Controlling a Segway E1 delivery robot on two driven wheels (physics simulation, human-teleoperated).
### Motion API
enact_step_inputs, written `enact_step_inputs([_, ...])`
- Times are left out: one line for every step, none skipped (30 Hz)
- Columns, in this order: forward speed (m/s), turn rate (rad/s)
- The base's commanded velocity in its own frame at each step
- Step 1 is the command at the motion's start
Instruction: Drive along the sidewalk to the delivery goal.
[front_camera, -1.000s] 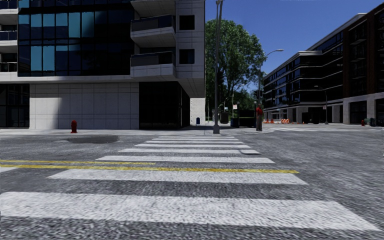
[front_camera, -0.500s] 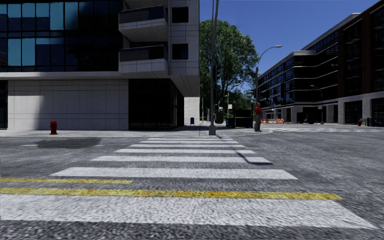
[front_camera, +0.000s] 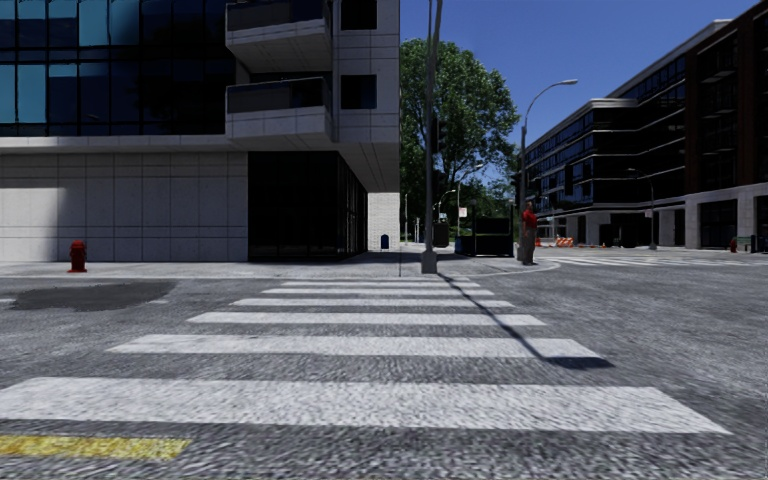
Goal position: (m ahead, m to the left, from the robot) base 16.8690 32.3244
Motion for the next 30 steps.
enact_step_inputs([2.00, 0.00])
enact_step_inputs([2.00, 0.00])
enact_step_inputs([2.00, 0.00])
enact_step_inputs([2.00, 0.00])
enact_step_inputs([2.00, 0.00])
enact_step_inputs([2.00, 0.00])
enact_step_inputs([2.00, 0.00])
enact_step_inputs([2.00, 0.00])
enact_step_inputs([2.00, 0.00])
enact_step_inputs([2.00, 0.00])
enact_step_inputs([2.00, 0.00])
enact_step_inputs([2.00, 0.00])
enact_step_inputs([2.00, 0.00])
enact_step_inputs([2.00, 0.00])
enact_step_inputs([2.00, 0.00])
enact_step_inputs([2.00, 0.00])
enact_step_inputs([2.00, 0.00])
enact_step_inputs([2.00, 0.00])
enact_step_inputs([2.00, 0.00])
enact_step_inputs([2.00, 0.00])
enact_step_inputs([2.00, 0.00])
enact_step_inputs([2.00, 0.00])
enact_step_inputs([2.00, 0.00])
enact_step_inputs([2.00, 0.00])
enact_step_inputs([2.00, 0.00])
enact_step_inputs([2.00, 0.00])
enact_step_inputs([2.00, 0.00])
enact_step_inputs([2.00, 0.00])
enact_step_inputs([2.00, 0.00])
enact_step_inputs([2.00, 0.00])
